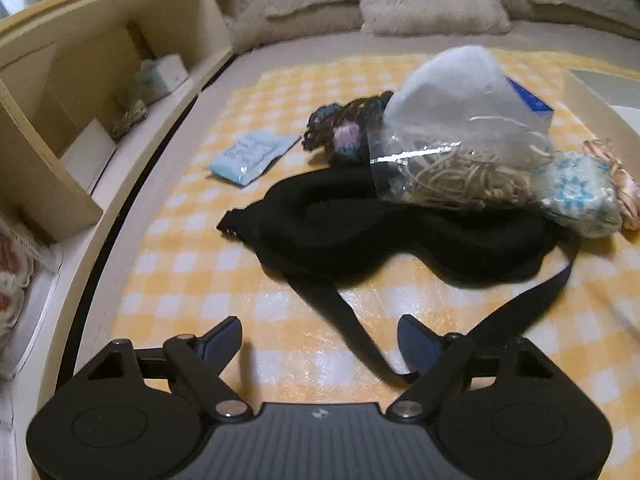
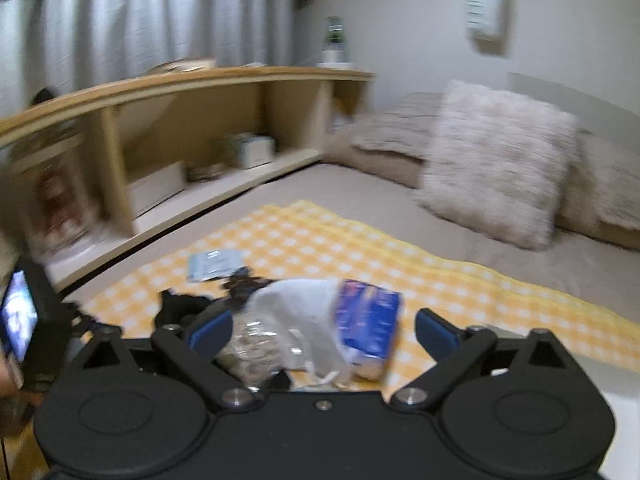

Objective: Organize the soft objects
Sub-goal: 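Grasp the clear cable bag with the right gripper while the left gripper grasps the black eye mask, then lift the cable bag with the right gripper while the left gripper lifts the eye mask, then lower the cable bag into the tray with right gripper while left lowers the mask, then move both grippers back toward the pouches beside the tissue pack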

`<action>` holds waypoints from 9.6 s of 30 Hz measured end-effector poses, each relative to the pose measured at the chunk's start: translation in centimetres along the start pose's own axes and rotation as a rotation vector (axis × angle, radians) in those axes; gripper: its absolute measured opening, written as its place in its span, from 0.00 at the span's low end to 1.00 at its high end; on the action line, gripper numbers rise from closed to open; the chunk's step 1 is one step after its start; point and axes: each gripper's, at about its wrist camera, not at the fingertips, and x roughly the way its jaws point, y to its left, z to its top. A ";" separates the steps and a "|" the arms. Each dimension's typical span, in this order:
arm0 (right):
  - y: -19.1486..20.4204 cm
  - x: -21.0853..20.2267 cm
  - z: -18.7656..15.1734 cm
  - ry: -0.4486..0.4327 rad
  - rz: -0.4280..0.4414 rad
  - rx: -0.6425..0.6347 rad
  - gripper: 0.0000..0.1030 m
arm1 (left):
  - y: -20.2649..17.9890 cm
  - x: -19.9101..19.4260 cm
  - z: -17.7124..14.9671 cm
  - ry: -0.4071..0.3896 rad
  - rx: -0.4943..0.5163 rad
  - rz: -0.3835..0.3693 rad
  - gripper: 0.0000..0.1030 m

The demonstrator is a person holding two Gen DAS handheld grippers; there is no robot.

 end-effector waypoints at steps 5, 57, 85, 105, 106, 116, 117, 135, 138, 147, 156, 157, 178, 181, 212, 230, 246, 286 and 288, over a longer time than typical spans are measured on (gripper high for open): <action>1.7 3.2 -1.1 0.049 0.131 -0.199 0.94 | 1.6 -1.2 -1.7 -0.008 0.133 0.008 0.85; 10.2 11.4 -5.4 0.390 0.441 -0.326 0.53 | 6.8 1.3 1.0 0.137 -0.731 -0.308 0.89; 4.9 5.3 -7.0 0.388 0.214 -0.209 0.52 | 0.5 -2.0 2.0 0.048 -0.184 -0.128 0.51; -0.3 -3.9 0.0 0.079 -0.006 -0.003 0.51 | 0.3 -14.6 5.2 -0.284 -0.261 -0.154 0.51; -0.6 -4.4 0.3 0.065 -0.018 0.005 0.51 | 0.1 -15.0 5.4 -0.297 -0.262 -0.163 0.51; -5.7 -9.9 0.9 -0.045 -0.190 0.146 0.51 | -4.1 -17.2 8.5 -0.388 -0.225 -0.254 0.51; -6.3 -10.5 0.8 -0.049 -0.205 0.160 0.51 | -4.6 -17.4 8.8 -0.396 -0.221 -0.266 0.51; -14.4 -16.0 -2.3 -0.050 -0.393 0.319 0.51 | -15.9 -16.8 14.9 -0.547 -0.223 -0.613 0.52; -15.9 -16.0 -2.8 -0.034 -0.411 0.341 0.51 | -18.1 -15.4 15.5 -0.530 -0.243 -0.706 0.53; -20.3 -15.5 -4.6 0.024 -0.458 0.421 0.51 | -24.9 -8.9 17.3 -0.309 -0.220 -0.825 0.55; -20.8 -12.1 -6.7 0.183 -0.386 0.455 0.51 | -27.3 -2.5 16.2 -0.111 -0.084 -0.590 0.56; -20.7 -11.5 -6.9 0.209 -0.377 0.459 0.51 | -27.3 -2.0 15.9 -0.082 -0.074 -0.560 0.56; -22.5 -7.8 -15.2 0.571 -0.457 0.286 0.63 | -27.1 -1.0 15.2 -0.010 -0.075 -0.493 0.85; -22.6 -7.6 -15.4 0.606 -0.440 0.275 0.70 | -27.2 -1.3 15.0 -0.009 -0.072 -0.511 0.88; -21.8 -13.4 -10.9 0.377 -0.405 0.431 0.46 | -25.9 -7.9 13.9 -0.106 -0.027 -0.590 0.90; -18.3 -17.4 -10.1 0.249 -0.504 0.384 1.00 | -21.8 -13.0 10.6 -0.186 -0.052 -0.533 1.00; -16.4 -16.8 -9.0 0.188 -0.535 0.418 1.00 | -18.5 -13.2 9.4 -0.221 -0.095 -0.446 1.00; -8.0 -2.6 -1.4 0.199 -0.252 0.413 0.86 | -8.0 -2.5 8.9 -0.004 -0.246 -0.369 0.93; -8.3 -1.7 -1.4 0.220 -0.225 0.444 0.76 | -8.8 -2.0 9.3 -0.003 -0.222 -0.379 0.91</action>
